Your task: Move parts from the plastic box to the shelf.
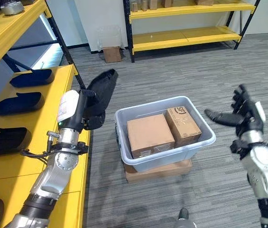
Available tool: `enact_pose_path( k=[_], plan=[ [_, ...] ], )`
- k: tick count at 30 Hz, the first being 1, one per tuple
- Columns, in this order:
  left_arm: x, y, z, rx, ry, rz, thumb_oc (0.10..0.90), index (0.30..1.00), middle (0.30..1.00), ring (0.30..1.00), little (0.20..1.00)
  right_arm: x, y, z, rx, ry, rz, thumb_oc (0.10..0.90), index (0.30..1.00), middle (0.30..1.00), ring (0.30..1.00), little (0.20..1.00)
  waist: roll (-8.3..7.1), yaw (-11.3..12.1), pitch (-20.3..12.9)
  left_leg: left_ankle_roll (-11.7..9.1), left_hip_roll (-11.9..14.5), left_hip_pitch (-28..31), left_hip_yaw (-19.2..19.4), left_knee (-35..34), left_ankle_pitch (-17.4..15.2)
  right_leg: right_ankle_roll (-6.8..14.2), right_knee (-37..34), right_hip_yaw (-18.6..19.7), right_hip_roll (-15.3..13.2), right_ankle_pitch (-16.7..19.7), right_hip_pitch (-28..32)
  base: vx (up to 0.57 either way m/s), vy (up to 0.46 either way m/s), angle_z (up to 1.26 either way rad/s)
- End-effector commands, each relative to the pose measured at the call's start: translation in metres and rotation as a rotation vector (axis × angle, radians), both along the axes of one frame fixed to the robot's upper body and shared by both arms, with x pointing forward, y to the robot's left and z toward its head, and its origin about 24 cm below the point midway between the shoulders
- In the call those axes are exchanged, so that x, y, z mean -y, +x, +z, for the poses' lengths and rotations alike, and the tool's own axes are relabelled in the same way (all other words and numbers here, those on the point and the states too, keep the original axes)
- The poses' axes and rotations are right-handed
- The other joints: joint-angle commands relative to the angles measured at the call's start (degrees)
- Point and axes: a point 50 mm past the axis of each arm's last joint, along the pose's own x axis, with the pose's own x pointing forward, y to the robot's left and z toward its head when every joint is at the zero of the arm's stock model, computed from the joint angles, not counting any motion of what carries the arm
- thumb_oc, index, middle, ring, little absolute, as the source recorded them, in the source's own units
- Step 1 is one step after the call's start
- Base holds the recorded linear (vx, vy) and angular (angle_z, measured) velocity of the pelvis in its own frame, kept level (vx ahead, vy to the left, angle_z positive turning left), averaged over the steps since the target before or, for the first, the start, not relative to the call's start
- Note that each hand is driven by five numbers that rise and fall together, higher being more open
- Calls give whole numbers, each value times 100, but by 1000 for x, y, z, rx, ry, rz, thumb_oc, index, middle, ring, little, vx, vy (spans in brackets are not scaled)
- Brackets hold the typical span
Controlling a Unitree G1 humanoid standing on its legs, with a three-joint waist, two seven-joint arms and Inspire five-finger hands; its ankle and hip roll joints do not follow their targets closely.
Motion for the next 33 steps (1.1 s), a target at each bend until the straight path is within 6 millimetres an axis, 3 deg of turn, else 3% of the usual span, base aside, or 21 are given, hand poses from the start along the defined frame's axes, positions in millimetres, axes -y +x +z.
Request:
enact_pose_path(
  k=[1,3,4,7,16,24,30,33],
  plan=[
    [4,-15,63,331,-17,-75,400,300,300,300,300,-14,-5,64,379,-18,27,900,1000,1000,1000,1000,-131,3,-411,112,295,147,-289,915,-972,17,527,289,-101,-796,158,0,0,0],
    [5,-19,62,337,-20,-77,400,300,300,300,300,-20,-5,53,341,32,72,900,1000,1000,1000,1000,-120,8,-413,112,296,137,-293,899,-959,20,555,246,-111,-814,151,0,0,0],
    [7,-21,61,342,-26,-86,400,300,300,300,300,-27,-5,45,303,-24,91,900,1000,1000,1000,1000,-110,30,-401,120,284,127,-304,884,-953,24,589,204,-118,-839,146,0,0,0],
    [9,-25,59,350,-25,-99,400,300,300,300,300,-36,-6,39,301,-24,102,900,1000,1000,1000,1000,-93,80,-371,120,260,99,-332,850,-920,19,635,134,-97,-885,146,-5,-7,3],
    [14,-37,63,376,0,-123,400,300,300,300,300,-53,-9,42,338,-107,138,900,1000,1000,1000,1000,-36,301,-299,125,218,-73,-541,835,-847,-54,970,-178,18,-1219,138,-26,-27,18],
    [12,-46,63,418,31,-101,400,300,300,300,300,-75,-4,44,371,-103,220,900,1000,1000,1000,1000,16,646,-236,100,257,-326,-835,962,-758,-221,1420,-537,149,-1677,145,-22,-89,23],
    [7,-49,62,482,41,-50,400,300,300,300,300,-103,2,54,428,-100,270,900,1000,1000,1000,1000,102,957,-152,-62,501,-563,-958,1266,-338,-406,1650,-958,192,-1950,172,-12,-130,18],
    [2,-53,57,529,107,8,400,300,300,300,300,-117,4,61,473,-119,257,900,1000,1000,1000,1000,172,1108,-97,-352,858,-686,-1024,1337,302,-515,1567,-1190,278,-1987,222,-11,-102,33]
  ],
)
